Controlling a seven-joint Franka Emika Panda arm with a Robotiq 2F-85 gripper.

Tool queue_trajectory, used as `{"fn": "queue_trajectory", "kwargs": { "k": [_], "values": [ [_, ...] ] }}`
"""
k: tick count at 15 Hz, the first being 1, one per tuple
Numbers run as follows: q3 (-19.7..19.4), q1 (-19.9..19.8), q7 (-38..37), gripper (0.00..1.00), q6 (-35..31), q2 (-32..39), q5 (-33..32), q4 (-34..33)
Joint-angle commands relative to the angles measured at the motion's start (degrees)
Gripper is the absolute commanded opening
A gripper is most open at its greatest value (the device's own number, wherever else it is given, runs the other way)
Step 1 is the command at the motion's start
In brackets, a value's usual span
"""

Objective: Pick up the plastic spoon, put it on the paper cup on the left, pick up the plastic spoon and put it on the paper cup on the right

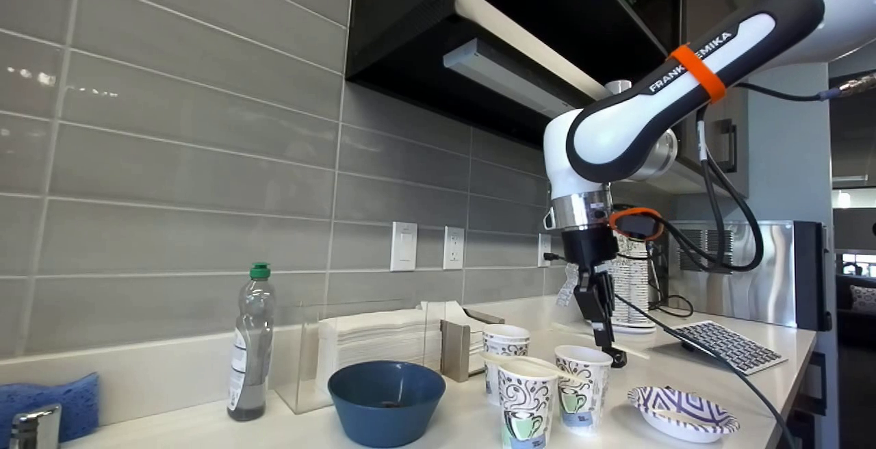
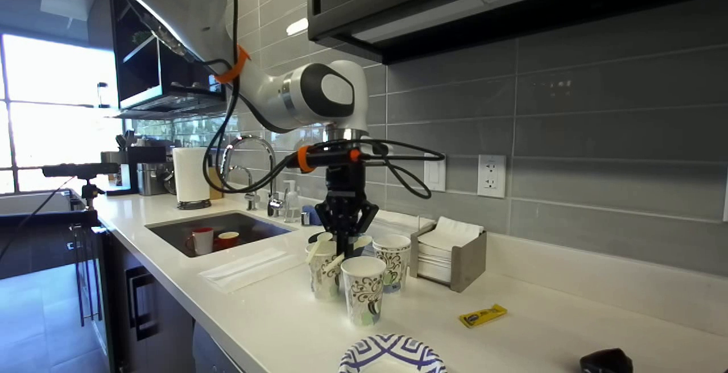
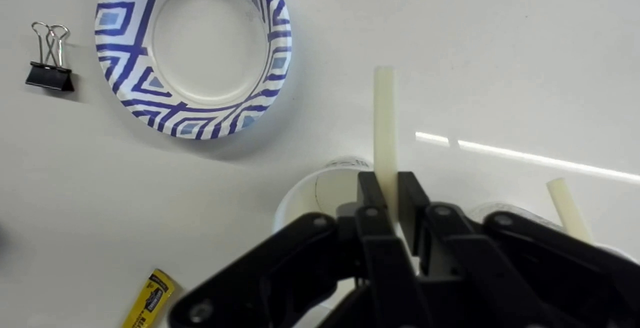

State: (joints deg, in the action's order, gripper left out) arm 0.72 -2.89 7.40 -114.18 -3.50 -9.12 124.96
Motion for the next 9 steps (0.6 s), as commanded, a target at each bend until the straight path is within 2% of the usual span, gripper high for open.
{"fn": "queue_trajectory", "kwargs": {
  "k": [1,9],
  "values": [
    [-0.9,0.5,1.2,0.03,-1.1,2.5,-1.7,-2.3],
    [-1.3,0.4,3.0,0.03,-0.6,5.3,-1.7,-4.2]
  ]
}}
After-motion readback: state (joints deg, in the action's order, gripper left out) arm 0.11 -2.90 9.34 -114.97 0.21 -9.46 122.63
